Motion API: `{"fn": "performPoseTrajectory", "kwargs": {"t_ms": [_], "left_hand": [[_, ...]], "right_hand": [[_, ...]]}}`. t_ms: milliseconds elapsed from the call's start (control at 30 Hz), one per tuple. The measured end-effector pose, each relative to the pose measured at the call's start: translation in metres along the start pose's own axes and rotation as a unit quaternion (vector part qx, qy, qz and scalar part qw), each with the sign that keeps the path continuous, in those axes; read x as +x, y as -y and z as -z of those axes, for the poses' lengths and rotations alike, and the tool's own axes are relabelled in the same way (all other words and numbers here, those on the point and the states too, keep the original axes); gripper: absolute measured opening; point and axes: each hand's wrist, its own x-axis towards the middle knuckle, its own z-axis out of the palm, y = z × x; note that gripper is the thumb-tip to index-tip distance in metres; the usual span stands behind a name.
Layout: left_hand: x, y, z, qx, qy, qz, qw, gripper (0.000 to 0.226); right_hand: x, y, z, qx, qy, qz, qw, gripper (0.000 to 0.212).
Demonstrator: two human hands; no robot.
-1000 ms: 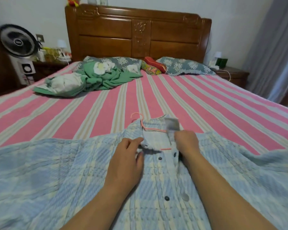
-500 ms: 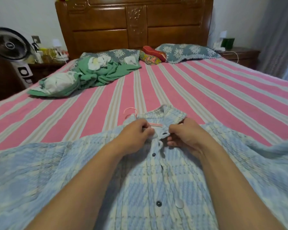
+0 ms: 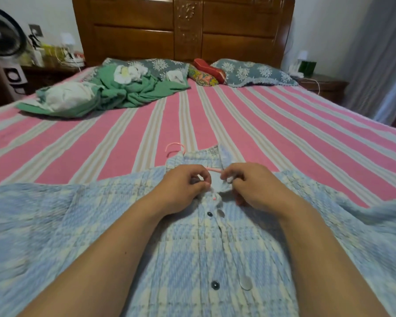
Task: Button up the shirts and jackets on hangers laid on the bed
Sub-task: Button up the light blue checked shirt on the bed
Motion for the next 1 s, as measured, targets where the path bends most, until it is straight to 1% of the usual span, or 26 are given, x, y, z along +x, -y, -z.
{"fn": "performPoseTrajectory", "kwargs": {"t_ms": [67, 133, 167, 200, 233, 300, 333, 367, 400, 433, 500, 600, 700, 767, 833, 900, 1000], "left_hand": [[-0.002, 0.0, 0.006, 0.016, 0.029, 0.002, 0.999, 0.008], [-0.004, 0.0, 0.011, 0.016, 0.057, 0.007, 0.998, 0.011], [-0.005, 0.001, 0.012, 0.012, 0.064, 0.012, 0.998, 0.015], [-0.006, 0.002, 0.013, 0.015, 0.06, 0.017, 0.998, 0.018], [-0.005, 0.004, 0.013, 0.041, 0.042, 0.014, 0.998, 0.018], [-0.003, 0.009, 0.012, 0.161, 0.001, -0.014, 0.987, 0.016], [-0.002, 0.01, 0.011, 0.2, -0.004, -0.02, 0.979, 0.019], [-0.002, 0.009, 0.012, 0.202, -0.002, -0.014, 0.979, 0.021], [-0.001, 0.008, 0.013, 0.177, -0.003, -0.006, 0.984, 0.021], [-0.001, 0.006, 0.015, 0.14, -0.01, -0.002, 0.99, 0.02], [-0.001, 0.0, 0.017, 0.062, -0.025, 0.01, 0.998, 0.021], [0.0, -0.002, 0.017, 0.018, -0.014, 0.055, 0.998, 0.021], [-0.001, 0.0, 0.017, -0.036, -0.016, 0.108, 0.993, 0.024], [-0.001, 0.001, 0.017, -0.057, -0.011, 0.121, 0.991, 0.025], [-0.001, 0.001, 0.015, -0.066, -0.016, 0.128, 0.989, 0.023], [-0.001, 0.0, 0.015, -0.073, -0.022, 0.134, 0.988, 0.023], [-0.001, 0.0, 0.016, -0.079, -0.024, 0.141, 0.986, 0.025]], "right_hand": [[0.002, -0.006, 0.006, -0.039, 0.031, -0.02, 0.999, 0.048], [0.003, -0.013, 0.011, -0.078, 0.039, -0.037, 0.996, 0.05], [0.004, -0.017, 0.011, -0.102, 0.022, -0.043, 0.994, 0.048], [0.004, -0.021, 0.009, -0.122, -0.011, -0.041, 0.992, 0.044], [0.006, -0.024, 0.006, -0.133, -0.051, -0.024, 0.989, 0.038], [0.006, -0.022, 0.004, -0.124, -0.124, 0.052, 0.983, 0.019], [0.007, -0.018, 0.004, -0.117, -0.148, 0.092, 0.978, 0.013], [0.007, -0.013, 0.005, -0.119, -0.163, 0.128, 0.971, 0.015], [0.009, -0.007, 0.005, -0.121, -0.166, 0.156, 0.966, 0.016], [0.009, -0.001, 0.004, -0.113, -0.155, 0.173, 0.966, 0.017], [0.01, 0.007, -0.005, -0.079, -0.103, 0.176, 0.976, 0.017], [0.01, 0.002, -0.018, -0.053, -0.051, 0.191, 0.979, 0.018], [0.007, -0.003, -0.016, -0.055, -0.019, 0.151, 0.987, 0.019], [0.006, -0.003, -0.014, -0.065, 0.004, 0.135, 0.989, 0.018], [0.005, -0.002, -0.015, -0.06, 0.019, 0.139, 0.988, 0.019], [0.005, 0.0, -0.014, -0.027, 0.025, 0.137, 0.99, 0.017], [0.002, 0.002, -0.007, 0.024, 0.088, 0.128, 0.988, 0.016]]}}
